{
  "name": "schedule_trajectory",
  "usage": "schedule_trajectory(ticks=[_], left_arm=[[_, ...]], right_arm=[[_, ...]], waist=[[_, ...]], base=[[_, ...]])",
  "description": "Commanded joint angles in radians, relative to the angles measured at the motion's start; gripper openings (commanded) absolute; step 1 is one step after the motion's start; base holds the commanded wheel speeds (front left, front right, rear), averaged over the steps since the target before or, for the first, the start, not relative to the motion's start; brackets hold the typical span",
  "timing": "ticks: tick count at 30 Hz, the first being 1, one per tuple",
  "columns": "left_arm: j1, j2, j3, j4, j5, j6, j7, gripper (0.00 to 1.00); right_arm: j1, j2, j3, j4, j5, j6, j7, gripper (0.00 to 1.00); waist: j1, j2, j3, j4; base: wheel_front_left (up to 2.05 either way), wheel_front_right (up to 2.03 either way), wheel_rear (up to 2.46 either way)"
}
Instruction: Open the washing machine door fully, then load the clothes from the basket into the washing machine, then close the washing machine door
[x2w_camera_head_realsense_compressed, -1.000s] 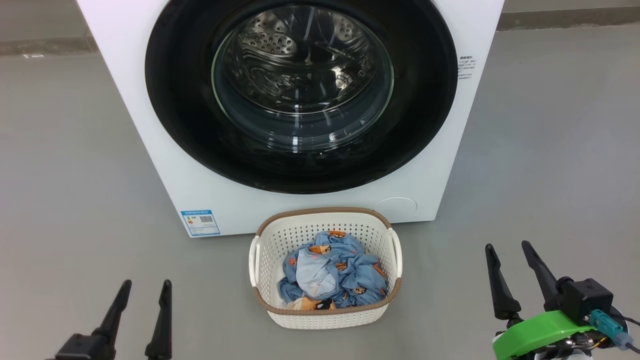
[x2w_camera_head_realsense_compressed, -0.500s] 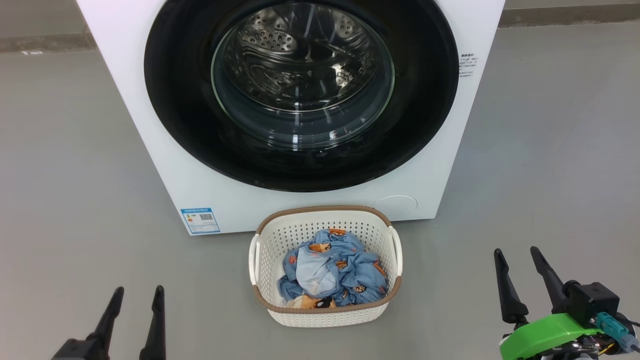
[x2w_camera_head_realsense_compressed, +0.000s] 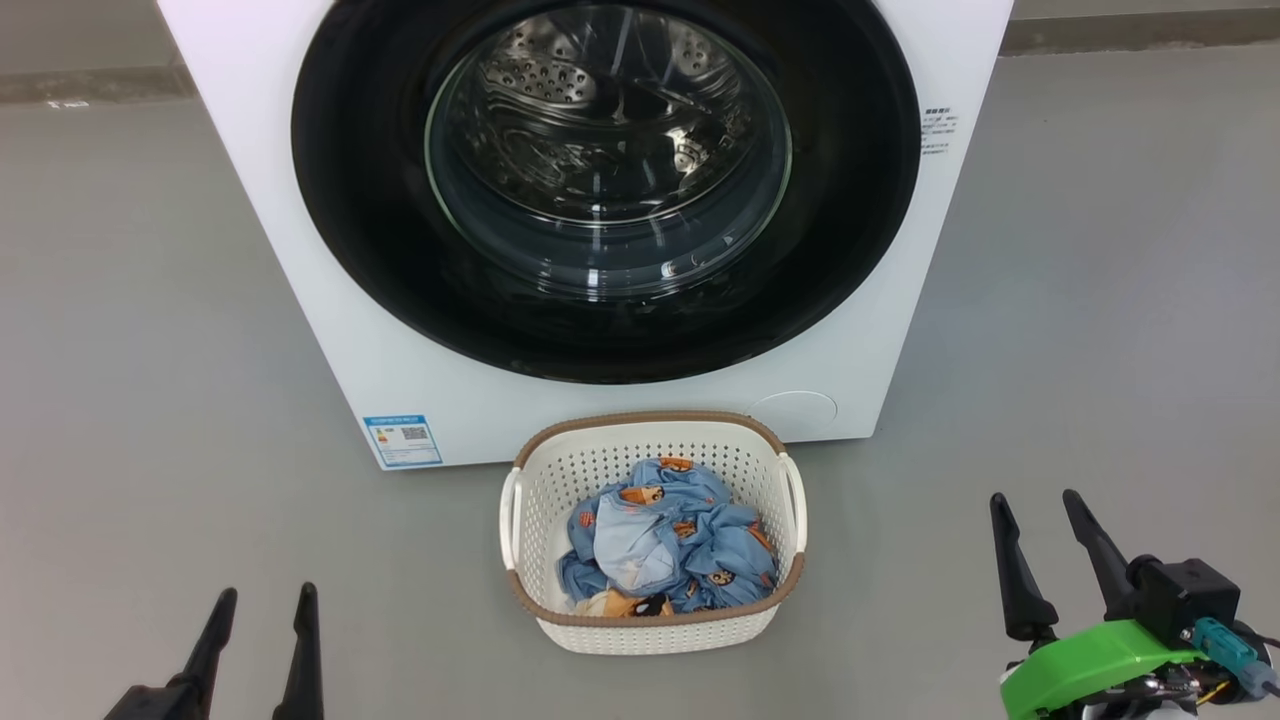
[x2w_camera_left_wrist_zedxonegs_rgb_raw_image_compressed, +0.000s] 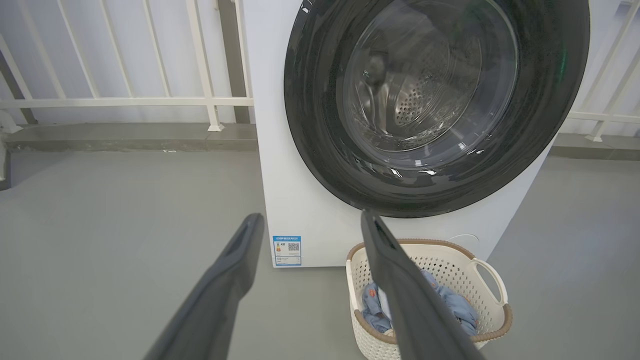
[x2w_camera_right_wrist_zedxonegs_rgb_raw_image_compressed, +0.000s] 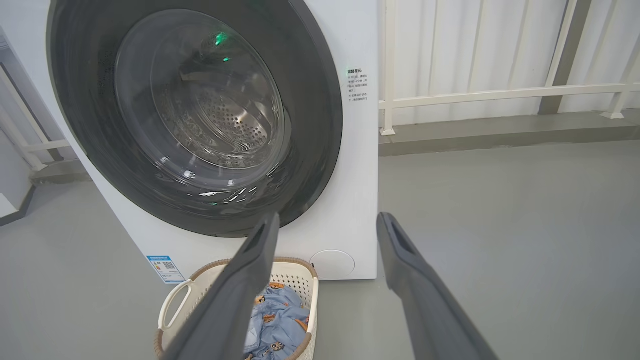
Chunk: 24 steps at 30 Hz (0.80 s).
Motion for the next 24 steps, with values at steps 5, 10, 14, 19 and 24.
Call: schedule_trajectory(ticks=[5,10,14,19,24], left_arm=[[-0.038,0.010,0.040,-0.013,0.015,0.007,-0.012,1.00],[-0.040,0.008,0.047,-0.015,0.016,0.006,-0.012,1.00],[-0.040,0.008,0.053,-0.020,0.022,0.007,-0.012,1.00],[-0.038,0.007,0.057,-0.022,0.029,0.007,-0.012,1.00],[-0.039,0.004,0.060,-0.022,0.031,0.006,-0.012,1.00]], right_arm=[[-0.041,-0.008,0.028,-0.025,0.014,-0.001,-0.007,1.00],[-0.040,-0.008,0.030,-0.024,0.017,-0.001,-0.008,1.00],[-0.038,-0.008,0.031,-0.018,0.021,-0.001,-0.005,1.00],[-0.037,-0.008,0.032,-0.010,0.027,-0.001,0.002,1.00],[-0.036,-0.008,0.034,-0.006,0.028,-0.001,0.008,1.00]], waist=[[0.0000,0.0000,-0.002,0.003],[0.0000,0.0000,-0.002,0.006],[0.0000,0.0000,-0.002,0.006],[0.0000,0.0000,-0.003,0.006],[0.0000,0.0000,-0.005,0.006]], base=[[0.00,0.00,0.00],[0.00,0.00,0.00],[0.00,0.00,0.00],[0.00,0.00,0.00],[0.00,0.00,0.00]])
